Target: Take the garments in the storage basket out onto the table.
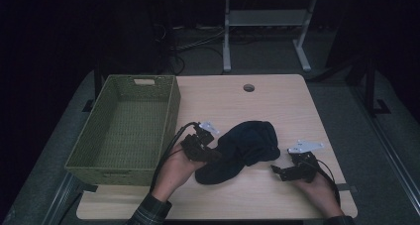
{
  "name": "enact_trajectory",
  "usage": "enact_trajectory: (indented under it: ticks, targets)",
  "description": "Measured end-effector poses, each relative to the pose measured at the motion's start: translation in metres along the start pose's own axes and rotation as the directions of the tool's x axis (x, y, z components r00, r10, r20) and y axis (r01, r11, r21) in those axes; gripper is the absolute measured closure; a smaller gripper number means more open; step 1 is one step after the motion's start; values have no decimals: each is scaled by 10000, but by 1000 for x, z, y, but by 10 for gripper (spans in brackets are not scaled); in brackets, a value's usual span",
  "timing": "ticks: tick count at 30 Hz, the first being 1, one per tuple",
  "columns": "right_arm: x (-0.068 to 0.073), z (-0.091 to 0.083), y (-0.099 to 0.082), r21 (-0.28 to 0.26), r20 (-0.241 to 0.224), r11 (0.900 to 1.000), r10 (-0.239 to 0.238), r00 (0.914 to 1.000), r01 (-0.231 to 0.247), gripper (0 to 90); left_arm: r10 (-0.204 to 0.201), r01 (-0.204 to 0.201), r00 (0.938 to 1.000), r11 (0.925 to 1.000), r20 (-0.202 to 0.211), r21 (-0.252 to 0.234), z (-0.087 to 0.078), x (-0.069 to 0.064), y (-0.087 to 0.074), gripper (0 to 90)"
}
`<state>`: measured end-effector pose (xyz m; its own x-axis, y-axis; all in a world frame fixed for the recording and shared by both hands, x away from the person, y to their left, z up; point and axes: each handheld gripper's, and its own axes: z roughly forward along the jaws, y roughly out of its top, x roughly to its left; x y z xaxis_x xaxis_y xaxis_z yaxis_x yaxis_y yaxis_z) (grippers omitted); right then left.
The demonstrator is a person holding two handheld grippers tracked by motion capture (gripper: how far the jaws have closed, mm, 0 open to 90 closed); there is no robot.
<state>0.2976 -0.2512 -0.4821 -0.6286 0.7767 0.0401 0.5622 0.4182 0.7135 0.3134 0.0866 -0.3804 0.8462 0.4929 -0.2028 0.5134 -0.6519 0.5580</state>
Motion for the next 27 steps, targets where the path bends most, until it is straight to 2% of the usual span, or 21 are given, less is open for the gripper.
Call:
enact_trajectory:
  ticks: [8,14,17,19,24,27]
  targets:
    - [0,0,0,18,48,10000,-40,10000,40,84,15,-18,9999,9995,116,312,29,-4,-25,898]
    - [0,0,0,17,40,10000,-40,10000,40,84,72,-70,10000,9986,-39,518,44,-5,-35,898]
    - [0,0,0,12,53,10000,-54,10000,54,84,161,-137,9994,9971,-319,747,51,-2,-38,898]
    - [1,0,0,8,44,10000,18,10000,-18,84,273,-232,9987,9956,-440,908,54,0,-40,898]
    - [2,-1,0,23,116,10000,88,9999,-88,90,201,-169,9991,9965,-387,822,56,2,-41,899]
    - [2,-4,0,128,5,9999,-93,10000,93,160,148,-124,9994,9970,-306,767,55,3,-42,899]
